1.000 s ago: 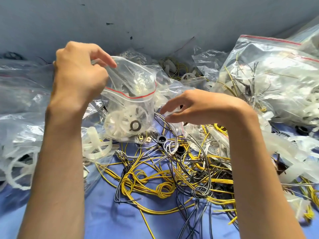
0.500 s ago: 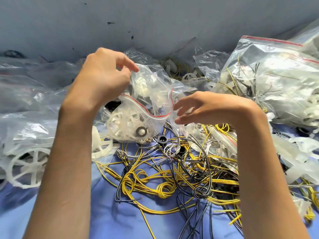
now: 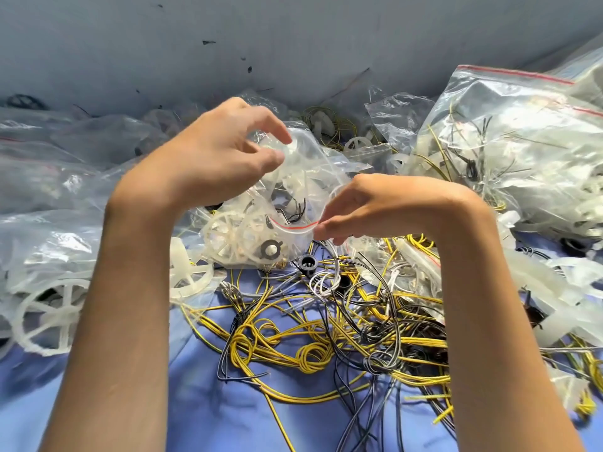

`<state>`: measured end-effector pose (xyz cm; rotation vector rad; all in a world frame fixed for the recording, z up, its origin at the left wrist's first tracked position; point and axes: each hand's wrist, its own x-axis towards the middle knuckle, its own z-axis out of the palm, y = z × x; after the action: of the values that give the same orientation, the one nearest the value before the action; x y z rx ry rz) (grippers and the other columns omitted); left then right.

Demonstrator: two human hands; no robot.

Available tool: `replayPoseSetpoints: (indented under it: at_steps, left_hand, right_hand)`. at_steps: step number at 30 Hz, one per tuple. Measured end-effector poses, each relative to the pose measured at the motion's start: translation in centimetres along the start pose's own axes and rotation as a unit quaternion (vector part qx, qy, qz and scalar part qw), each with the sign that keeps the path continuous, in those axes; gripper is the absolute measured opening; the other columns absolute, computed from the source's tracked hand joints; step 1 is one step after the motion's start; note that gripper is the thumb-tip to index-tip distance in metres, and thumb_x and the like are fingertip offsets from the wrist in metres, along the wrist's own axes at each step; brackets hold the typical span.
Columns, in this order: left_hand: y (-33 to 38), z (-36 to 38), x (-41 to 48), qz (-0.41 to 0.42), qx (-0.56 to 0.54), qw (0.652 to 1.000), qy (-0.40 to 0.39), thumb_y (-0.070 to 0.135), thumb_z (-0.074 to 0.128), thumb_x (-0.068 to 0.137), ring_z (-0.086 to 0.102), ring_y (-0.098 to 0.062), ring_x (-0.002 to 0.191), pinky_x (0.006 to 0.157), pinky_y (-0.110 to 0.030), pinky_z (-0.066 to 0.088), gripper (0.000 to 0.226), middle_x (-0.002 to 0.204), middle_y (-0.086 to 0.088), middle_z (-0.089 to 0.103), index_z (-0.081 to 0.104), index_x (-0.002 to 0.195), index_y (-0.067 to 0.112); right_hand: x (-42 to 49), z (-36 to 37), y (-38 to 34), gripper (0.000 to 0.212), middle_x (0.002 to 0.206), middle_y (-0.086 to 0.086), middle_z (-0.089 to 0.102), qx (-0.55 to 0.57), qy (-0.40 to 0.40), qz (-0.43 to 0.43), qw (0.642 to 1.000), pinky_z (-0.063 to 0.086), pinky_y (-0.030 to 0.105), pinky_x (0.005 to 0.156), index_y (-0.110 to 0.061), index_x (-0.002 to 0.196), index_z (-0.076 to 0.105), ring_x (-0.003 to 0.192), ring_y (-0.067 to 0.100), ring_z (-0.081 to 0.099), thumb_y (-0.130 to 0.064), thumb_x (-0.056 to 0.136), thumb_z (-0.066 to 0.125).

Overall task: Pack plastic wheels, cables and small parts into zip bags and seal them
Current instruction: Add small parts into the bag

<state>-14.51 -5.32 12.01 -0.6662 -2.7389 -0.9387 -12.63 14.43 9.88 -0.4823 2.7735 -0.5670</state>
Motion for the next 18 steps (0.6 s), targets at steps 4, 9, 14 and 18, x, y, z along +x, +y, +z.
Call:
replayPoseSetpoints:
  at_steps: [4, 9, 14, 18]
  left_hand:
    - [0.6, -0.2, -0.3, 0.037, -0.047, 0.998, 0.007, 0.028, 0.065, 0.087, 0.066, -0.009, 0.074, 0.076, -0.029, 0.051, 0.003, 0.099, 0.004, 0.053, 0.063, 0.088, 0.029]
    - [1.1, 0.0, -1.1, -0.002, -0.092, 0.973, -0.211, 0.03, 0.071, 0.076, 0.066, -0.009, 0.059, 0.056, -0.017, 0.05, 0.016, 0.067, 0.0, 0.07, 0.068, 0.078, 0.014]
    - [0.0, 1.6, -0.1, -0.097, 0.151, 0.93, -0.32, 0.051, 0.07, 0.064, 0.067, 0.0, 0.071, 0.062, -0.018, 0.045, 0.032, 0.072, 0.012, 0.073, 0.074, 0.08, 0.024]
    - [-1.5, 3.4, 0.9, -0.13, 0.178, 0.913, -0.345, 0.055, 0.073, 0.058, 0.067, 0.001, 0.067, 0.053, -0.013, 0.042, 0.04, 0.07, 0.014, 0.072, 0.075, 0.082, 0.022]
  right_hand:
    - [0.0, 0.0, -0.6, 0.033, 0.098, -0.018, 0.072, 0.01, -0.01, -0.022, 1.0, 0.048, 0.015, 0.075, -0.04, 0.117, 0.064, 0.081, -0.011, 0.063, -0.052, 0.087, 0.057]
    - [0.5, 0.4, -1.0, 0.057, 0.13, -0.018, 0.058, -0.006, -0.014, -0.025, 1.0, 0.04, 0.022, 0.094, -0.039, 0.142, 0.038, 0.113, 0.001, 0.056, -0.051, 0.089, 0.055]
    - [0.6, 0.5, -0.9, 0.065, 0.136, -0.018, 0.053, -0.011, -0.012, -0.006, 1.0, 0.036, 0.021, 0.089, -0.041, 0.146, 0.027, 0.114, 0.001, 0.052, -0.053, 0.088, 0.054]
    - [0.7, 0.5, -0.9, 0.067, 0.136, -0.02, 0.052, -0.011, -0.01, -0.003, 1.0, 0.031, 0.019, 0.086, -0.04, 0.147, 0.025, 0.11, -0.004, 0.049, -0.054, 0.089, 0.054]
